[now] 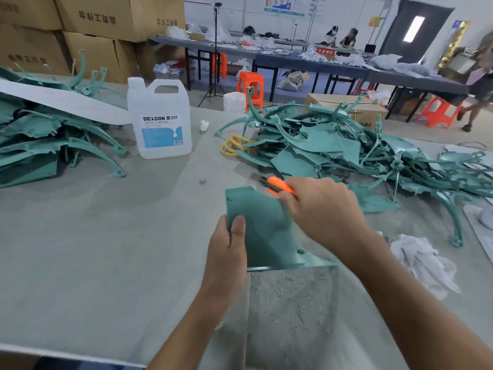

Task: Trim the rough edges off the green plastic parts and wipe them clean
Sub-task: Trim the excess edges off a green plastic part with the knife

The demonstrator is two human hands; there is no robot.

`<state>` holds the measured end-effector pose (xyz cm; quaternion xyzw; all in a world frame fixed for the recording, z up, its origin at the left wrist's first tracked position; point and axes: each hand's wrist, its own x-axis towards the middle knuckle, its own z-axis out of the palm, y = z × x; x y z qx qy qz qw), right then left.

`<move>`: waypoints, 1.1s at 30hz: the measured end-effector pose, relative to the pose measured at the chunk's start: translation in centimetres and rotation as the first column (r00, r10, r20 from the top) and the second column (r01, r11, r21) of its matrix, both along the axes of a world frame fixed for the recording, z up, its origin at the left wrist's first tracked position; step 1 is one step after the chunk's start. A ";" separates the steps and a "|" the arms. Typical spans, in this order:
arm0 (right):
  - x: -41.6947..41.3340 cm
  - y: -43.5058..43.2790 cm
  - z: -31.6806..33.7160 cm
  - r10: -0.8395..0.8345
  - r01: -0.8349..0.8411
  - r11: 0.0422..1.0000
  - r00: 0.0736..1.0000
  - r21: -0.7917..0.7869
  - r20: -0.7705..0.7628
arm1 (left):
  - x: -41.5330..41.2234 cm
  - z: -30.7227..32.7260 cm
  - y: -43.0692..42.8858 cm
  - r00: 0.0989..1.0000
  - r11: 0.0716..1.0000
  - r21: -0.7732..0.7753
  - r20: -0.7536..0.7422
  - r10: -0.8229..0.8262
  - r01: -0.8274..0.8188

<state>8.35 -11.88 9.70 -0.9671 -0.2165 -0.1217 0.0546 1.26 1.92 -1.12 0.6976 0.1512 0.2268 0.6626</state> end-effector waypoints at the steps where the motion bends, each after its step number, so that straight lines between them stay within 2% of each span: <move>1: 0.7 -0.8 -0.1 -0.035 0.035 0.999 0.999 0.002 -0.004 | -0.2 0.0 0.3 1.000 0.999 -0.035 0.015 0.002 -0.001; 3: 1.5 -2.1 -0.4 -0.037 0.042 0.996 0.998 0.084 -0.058 | -0.3 0.4 1.0 0.997 0.980 -0.185 0.044 -0.068 0.075; 6: 1.6 -2.8 -0.8 0.087 -0.007 0.925 0.977 0.381 -0.193 | -0.2 1.3 1.6 0.972 0.873 -0.429 0.064 -0.228 0.233; 8: 1.4 -3.3 -0.8 0.224 0.054 0.757 0.915 0.652 -0.336 | -0.2 1.7 2.1 0.948 0.812 -0.503 0.053 -0.313 0.296; 10: 1.0 -3.8 -0.8 0.377 0.202 0.571 0.797 0.796 -0.473 | -0.3 1.9 2.5 0.920 0.806 -0.483 -0.002 -0.392 0.342; 11: 0.8 -4.1 -1.0 0.426 0.254 0.523 0.748 0.813 -0.508 | -0.3 2.0 2.6 0.908 0.814 -0.463 -0.043 -0.417 0.351; 12: 0.7 -4.3 -1.3 0.450 0.281 0.516 0.715 0.809 -0.535 | -0.3 2.1 2.7 0.899 0.822 -0.449 -0.084 -0.429 0.350; 15: 0.5 -4.7 -2.8 0.417 0.285 0.638 0.653 0.715 -0.632 | 0.0 1.9 2.6 0.884 0.852 -0.415 -0.194 -0.426 0.319; 17: 0.1 -4.8 -4.1 0.402 0.338 0.662 0.594 0.669 -0.697 | 0.1 1.9 2.6 0.876 0.861 -0.420 -0.248 -0.413 0.287; 19: -0.3 -4.9 -5.3 0.399 0.421 0.596 0.584 0.684 -0.707 | 0.1 1.8 2.8 0.883 0.846 -0.474 -0.250 -0.396 0.245; 22: -1.0 -4.6 -6.6 0.390 0.538 0.357 0.657 0.764 -0.645 | -0.2 2.0 2.9 0.915 0.702 -0.684 -0.127 -0.382 0.198; 24: -1.7 -4.2 -7.3 0.387 0.581 0.224 0.684 0.782 -0.619 | -0.6 2.1 2.6 0.911 0.649 -0.704 -0.009 -0.413 0.288; 28: -4.1 -2.7 -8.1 0.498 0.633 0.112 0.631 0.766 -0.594 | -2.3 3.9 0.8 0.844 0.684 -0.541 0.097 -0.528 0.490; 31: -5.8 -1.9 -8.2 0.582 0.623 0.108 0.592 0.774 -0.558 | -3.1 5.7 0.6 0.876 0.750 -0.495 0.050 -0.480 0.439; 33: -6.3 -1.7 -8.3 0.580 0.608 0.138 0.591 0.782 -0.561 | -3.1 6.9 1.6 0.905 0.854 -0.348 -0.037 -0.424 0.386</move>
